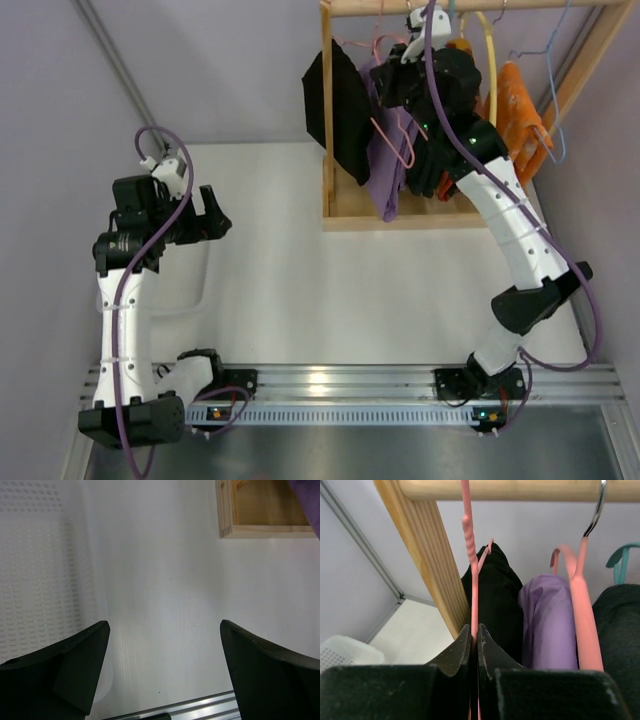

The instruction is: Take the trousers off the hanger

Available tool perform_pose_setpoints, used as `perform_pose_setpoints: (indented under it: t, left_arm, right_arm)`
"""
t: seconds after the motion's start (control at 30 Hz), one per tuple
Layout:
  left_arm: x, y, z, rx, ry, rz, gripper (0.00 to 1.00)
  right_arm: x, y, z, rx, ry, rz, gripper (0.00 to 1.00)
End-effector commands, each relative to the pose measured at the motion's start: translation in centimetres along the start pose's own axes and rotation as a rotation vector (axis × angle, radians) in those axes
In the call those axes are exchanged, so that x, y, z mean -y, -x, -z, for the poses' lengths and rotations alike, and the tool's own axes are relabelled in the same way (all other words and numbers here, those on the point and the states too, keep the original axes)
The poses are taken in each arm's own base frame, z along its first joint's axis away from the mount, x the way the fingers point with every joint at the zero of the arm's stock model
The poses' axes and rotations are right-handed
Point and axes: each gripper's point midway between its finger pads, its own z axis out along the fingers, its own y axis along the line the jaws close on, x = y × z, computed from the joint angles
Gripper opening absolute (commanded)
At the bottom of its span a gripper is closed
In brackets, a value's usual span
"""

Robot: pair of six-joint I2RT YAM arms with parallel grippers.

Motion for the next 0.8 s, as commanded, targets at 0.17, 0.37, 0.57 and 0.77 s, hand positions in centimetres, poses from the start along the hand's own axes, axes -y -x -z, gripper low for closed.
perform_pose_setpoints:
  t: [0.17, 0.37, 0.57, 0.77]
  left_arm:
    - [1.2, 3.0, 0.8, 0.153, -0.055, -0.048, 0.98]
    - [2.5, 4.1, 1.7, 0.261, -0.12, -0.12, 0.99]
    - [3.6, 4.3, 1.5, 0.283, -0.194, -0.215, 0.98]
    - [3.9, 5.3, 1.0, 0.348, -0.215, -0.318, 0.99]
  right_arm:
    - [-0.4, 15.7, 8.9, 0.458, 0.03, -0.073, 0.0]
    - [-0.2, 15.1, 11.8, 0.438, 0.038, -0.073, 0.0]
    - [-0.6, 13.3, 15.1, 0.36, 0.085, -0.076, 0.0]
    - [-2.1, 11.5, 19.4, 0.304, 0.194, -0.128, 0.0]
